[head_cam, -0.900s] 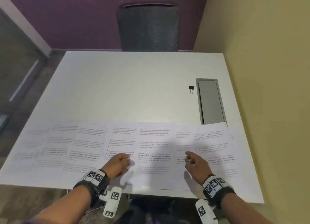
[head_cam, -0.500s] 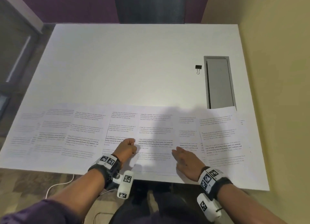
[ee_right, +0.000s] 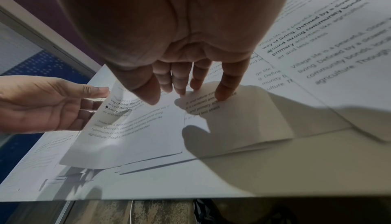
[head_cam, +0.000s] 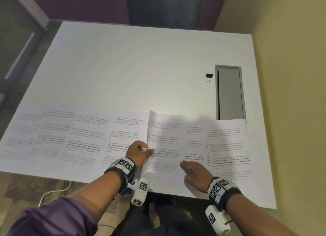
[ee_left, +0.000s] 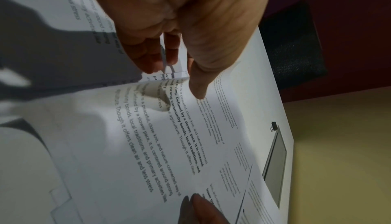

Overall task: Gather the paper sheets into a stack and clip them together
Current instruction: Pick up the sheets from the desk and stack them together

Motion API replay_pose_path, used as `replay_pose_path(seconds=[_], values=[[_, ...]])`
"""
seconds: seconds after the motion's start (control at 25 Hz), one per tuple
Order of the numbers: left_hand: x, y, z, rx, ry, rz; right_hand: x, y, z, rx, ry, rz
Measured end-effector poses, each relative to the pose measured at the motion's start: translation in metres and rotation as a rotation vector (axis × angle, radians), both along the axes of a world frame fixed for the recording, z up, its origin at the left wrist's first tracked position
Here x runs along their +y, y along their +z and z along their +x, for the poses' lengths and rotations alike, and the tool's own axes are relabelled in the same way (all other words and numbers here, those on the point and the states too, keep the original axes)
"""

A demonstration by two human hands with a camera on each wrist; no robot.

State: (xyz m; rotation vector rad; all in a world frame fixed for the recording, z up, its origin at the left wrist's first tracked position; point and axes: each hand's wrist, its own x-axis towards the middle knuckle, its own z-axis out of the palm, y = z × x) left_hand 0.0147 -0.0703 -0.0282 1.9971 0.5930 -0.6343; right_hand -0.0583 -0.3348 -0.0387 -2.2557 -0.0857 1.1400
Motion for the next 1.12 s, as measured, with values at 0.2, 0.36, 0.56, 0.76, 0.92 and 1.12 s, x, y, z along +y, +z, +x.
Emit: replay_pose_path(seconds=[0.2,0.36,0.56,0.76,0.92,1.12], values=[[0.003,0.005,0.0,-0.009,-0.034,-0.009,0.001,-0.002,-0.01,-0.005,-0.113,0.075],[0.007,0.038,-0.003,-0.122,-0.048,-0.111,0.001,0.025,0.001,-0.128,-0.596,0.203],[0.029,0.085,-0.011,-0.103,0.027,-0.366,0.012,0.052,0.023,0.023,-0.888,0.456],[0.049,0.115,-0.016,-0.063,0.198,-0.524,0.05,0.077,0.029,0.175,-0.971,0.755],[0.073,0.123,-0.021,-0.143,0.215,-0.377,0.077,0.086,0.04,0.132,-0.94,0.667],[0.134,0.116,-0.027,-0.185,0.185,-0.096,0.108,0.094,0.058,0.09,-0.961,0.675]])
